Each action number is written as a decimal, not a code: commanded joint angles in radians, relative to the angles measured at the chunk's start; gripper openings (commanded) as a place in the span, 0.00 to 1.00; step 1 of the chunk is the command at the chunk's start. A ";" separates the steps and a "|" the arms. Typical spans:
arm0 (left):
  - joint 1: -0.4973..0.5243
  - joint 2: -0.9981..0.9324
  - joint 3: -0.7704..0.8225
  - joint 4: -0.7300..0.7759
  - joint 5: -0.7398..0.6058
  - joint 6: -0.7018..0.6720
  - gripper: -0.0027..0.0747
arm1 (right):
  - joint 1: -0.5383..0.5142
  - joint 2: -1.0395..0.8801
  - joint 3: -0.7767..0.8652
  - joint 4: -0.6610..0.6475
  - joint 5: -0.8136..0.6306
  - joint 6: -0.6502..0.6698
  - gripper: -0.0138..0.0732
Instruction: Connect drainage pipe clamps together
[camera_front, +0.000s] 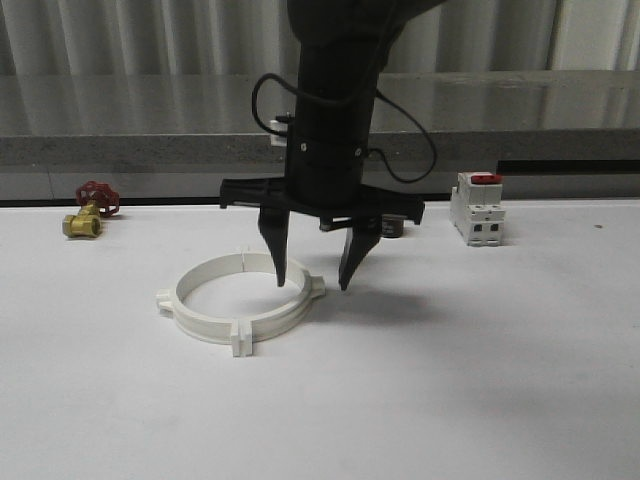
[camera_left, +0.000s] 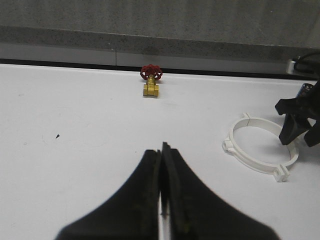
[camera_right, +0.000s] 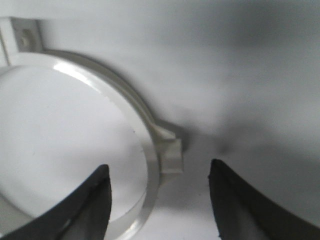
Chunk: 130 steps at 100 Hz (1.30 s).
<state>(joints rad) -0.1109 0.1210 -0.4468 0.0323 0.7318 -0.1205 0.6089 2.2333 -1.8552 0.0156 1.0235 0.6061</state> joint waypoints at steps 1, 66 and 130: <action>0.002 0.012 -0.024 -0.001 -0.069 0.001 0.01 | -0.023 -0.127 -0.012 -0.007 0.023 -0.095 0.67; 0.002 0.012 -0.024 -0.001 -0.069 0.001 0.01 | -0.308 -0.654 0.507 -0.055 -0.009 -0.472 0.08; 0.002 0.012 -0.024 -0.001 -0.069 0.001 0.01 | -0.574 -1.311 1.011 -0.155 -0.279 -0.472 0.08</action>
<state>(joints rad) -0.1109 0.1210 -0.4468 0.0323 0.7318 -0.1205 0.0424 1.0259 -0.8781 -0.1078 0.8439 0.1478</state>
